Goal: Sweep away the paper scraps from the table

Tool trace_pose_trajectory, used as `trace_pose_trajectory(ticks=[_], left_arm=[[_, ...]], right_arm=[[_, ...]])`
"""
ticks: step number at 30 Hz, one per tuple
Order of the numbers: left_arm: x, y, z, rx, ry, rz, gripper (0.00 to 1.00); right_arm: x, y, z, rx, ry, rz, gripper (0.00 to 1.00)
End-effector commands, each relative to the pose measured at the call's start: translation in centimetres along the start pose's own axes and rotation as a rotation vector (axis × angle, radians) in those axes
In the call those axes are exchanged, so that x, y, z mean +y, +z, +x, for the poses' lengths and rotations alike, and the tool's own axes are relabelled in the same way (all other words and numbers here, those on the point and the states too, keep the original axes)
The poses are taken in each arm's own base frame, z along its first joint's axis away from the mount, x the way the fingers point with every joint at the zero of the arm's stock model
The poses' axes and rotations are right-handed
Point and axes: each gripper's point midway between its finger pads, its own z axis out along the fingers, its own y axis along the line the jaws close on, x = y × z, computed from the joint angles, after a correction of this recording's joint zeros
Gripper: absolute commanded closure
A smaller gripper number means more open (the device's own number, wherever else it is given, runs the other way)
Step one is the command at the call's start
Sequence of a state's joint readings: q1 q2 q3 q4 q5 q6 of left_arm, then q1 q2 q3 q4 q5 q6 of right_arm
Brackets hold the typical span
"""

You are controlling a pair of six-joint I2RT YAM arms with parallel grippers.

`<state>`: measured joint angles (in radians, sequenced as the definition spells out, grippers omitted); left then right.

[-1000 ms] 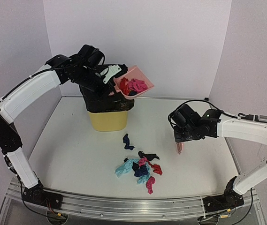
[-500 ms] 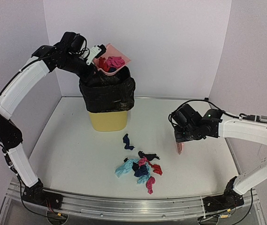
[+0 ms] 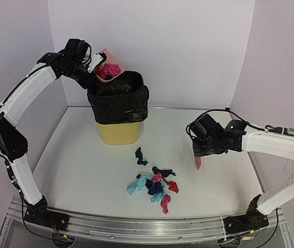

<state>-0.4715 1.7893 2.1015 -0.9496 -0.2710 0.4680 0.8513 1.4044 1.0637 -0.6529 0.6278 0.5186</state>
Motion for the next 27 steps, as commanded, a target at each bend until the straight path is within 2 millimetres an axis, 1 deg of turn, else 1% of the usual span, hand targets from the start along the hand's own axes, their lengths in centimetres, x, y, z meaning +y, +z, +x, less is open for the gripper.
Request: trace_pose_trajectory(ticks=[1, 3, 7, 10, 13, 15, 17, 19, 21, 25, 27], left_arm=[[2.1, -1.0, -1.2, -0.05, 0.139, -0.116, 1.0], [2.8, -1.0, -1.3, -0.053, 0.191, -0.167, 1.0], [4.7, -0.8, -1.2, 0.007, 0.308, -0.306, 1.0], [5.8, -1.4, -2.2, -0.002, 0.335, -0.36, 1.0], [6.2, -2.3, -3.5, -0.035, 0.388, -0.412, 1.0], [6.0, -2.7, -4.0, -0.056, 0.451, -0.444, 1.0], [6.1, -2.8, -4.1, -0.052, 0.513, -0.5, 1.0], [6.5, -2.6, -3.5, -0.007, 0.571, -0.544, 1.0], [6.8, -2.5, -3.4, 0.02, 0.596, -0.567, 1.0], [7.7, -3.6, -4.3, 0.003, 0.608, -0.62, 1.0], [8.0, -3.9, -4.3, 0.012, 0.653, -0.658, 1.0]], right_arm=[[-0.7, -0.7, -0.9, -0.031, 0.002, 0.014, 1.0], [-0.7, -0.8, -1.0, -0.032, -0.002, 0.017, 1.0], [-0.8, -0.9, -1.3, -0.039, 0.006, 0.025, 1.0], [-0.8, -0.8, -1.5, -0.04, 0.009, 0.031, 1.0], [-0.7, -0.7, -1.6, -0.037, 0.005, 0.036, 1.0], [-0.6, -0.6, -1.6, -0.034, 0.002, 0.038, 1.0], [-0.7, -0.6, -1.6, -0.035, 0.001, 0.043, 1.0], [-0.8, -0.6, -1.6, -0.035, 0.005, 0.047, 1.0], [-0.9, -0.6, -1.5, -0.035, 0.009, 0.05, 1.0], [-0.9, -0.7, -1.5, -0.034, 0.013, 0.047, 1.0], [-0.9, -0.7, -1.5, -0.035, 0.015, 0.047, 1.0]])
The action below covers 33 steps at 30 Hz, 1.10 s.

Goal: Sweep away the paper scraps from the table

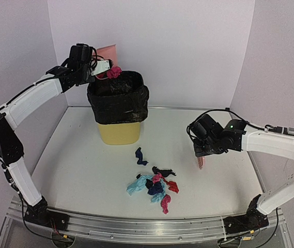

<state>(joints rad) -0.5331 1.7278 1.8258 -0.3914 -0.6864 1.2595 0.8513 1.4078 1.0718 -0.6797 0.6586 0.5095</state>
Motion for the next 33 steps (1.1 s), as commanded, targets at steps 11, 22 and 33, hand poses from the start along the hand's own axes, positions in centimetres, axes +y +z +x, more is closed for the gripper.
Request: trace_pose_trajectory(ticks=[11, 22, 33], left_arm=[[6.3, -3.4, 1.3, 0.008, 0.105, -0.253, 1.0], [6.9, -4.5, 0.4, -0.083, -0.041, -0.174, 1.0], [7.8, -13.4, -6.8, -0.656, -0.553, 0.29, 1.0]], right_arm=[[-0.6, -0.8, -1.2, -0.033, 0.053, 0.007, 1.0], [-0.3, -1.0, -1.0, -0.02, 0.08, -0.023, 1.0], [-0.1, -1.4, -1.0, -0.018, 0.097, -0.047, 1.0]])
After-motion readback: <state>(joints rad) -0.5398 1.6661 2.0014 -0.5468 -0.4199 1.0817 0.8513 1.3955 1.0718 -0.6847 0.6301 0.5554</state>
